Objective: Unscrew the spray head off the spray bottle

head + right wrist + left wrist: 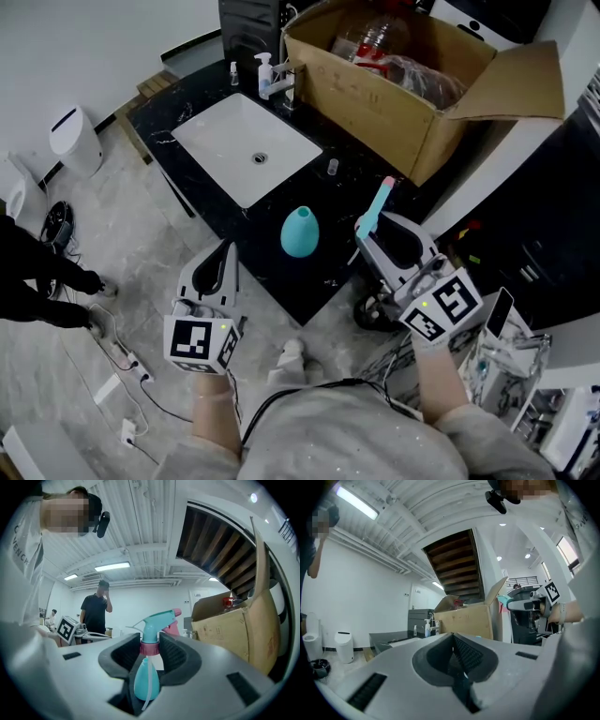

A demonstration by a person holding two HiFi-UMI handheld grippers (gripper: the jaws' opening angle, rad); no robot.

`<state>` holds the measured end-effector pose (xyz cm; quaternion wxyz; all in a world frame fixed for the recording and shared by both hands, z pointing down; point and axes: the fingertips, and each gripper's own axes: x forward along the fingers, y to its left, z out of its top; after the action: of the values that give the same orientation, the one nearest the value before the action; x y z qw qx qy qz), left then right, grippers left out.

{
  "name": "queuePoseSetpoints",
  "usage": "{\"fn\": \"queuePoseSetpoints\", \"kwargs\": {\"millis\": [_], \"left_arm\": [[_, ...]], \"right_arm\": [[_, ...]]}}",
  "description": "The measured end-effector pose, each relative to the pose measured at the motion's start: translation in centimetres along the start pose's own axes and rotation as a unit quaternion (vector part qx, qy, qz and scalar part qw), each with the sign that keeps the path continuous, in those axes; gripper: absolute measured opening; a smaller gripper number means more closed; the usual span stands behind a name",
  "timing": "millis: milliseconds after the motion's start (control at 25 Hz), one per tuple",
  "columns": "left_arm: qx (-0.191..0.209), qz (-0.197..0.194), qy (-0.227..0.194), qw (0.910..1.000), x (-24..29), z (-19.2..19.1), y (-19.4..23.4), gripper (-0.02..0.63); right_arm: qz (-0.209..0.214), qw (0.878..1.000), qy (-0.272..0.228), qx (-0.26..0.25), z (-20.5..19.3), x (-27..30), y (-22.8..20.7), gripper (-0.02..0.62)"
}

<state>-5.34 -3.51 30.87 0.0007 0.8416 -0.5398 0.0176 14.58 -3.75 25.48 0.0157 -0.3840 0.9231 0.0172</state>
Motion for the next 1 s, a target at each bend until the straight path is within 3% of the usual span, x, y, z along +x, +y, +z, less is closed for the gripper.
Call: {"fn": "queuePoseSetpoints", "kwargs": {"millis": [520,1000], "left_arm": [[-0.012,0.019,-0.037,0.9990,-2.2,2.5,-1.0,0.006],[-0.026,0.040,-0.052,0.9975,-3.4,3.1,-1.6,0.006]], "right_arm": [[0.003,0.999,-0.038,0.010,2.0,-2.3,1.3,0.132],[-0.026,0.999,-0.023,0.018,0.8,-3.2,0.8,0.132]]}}
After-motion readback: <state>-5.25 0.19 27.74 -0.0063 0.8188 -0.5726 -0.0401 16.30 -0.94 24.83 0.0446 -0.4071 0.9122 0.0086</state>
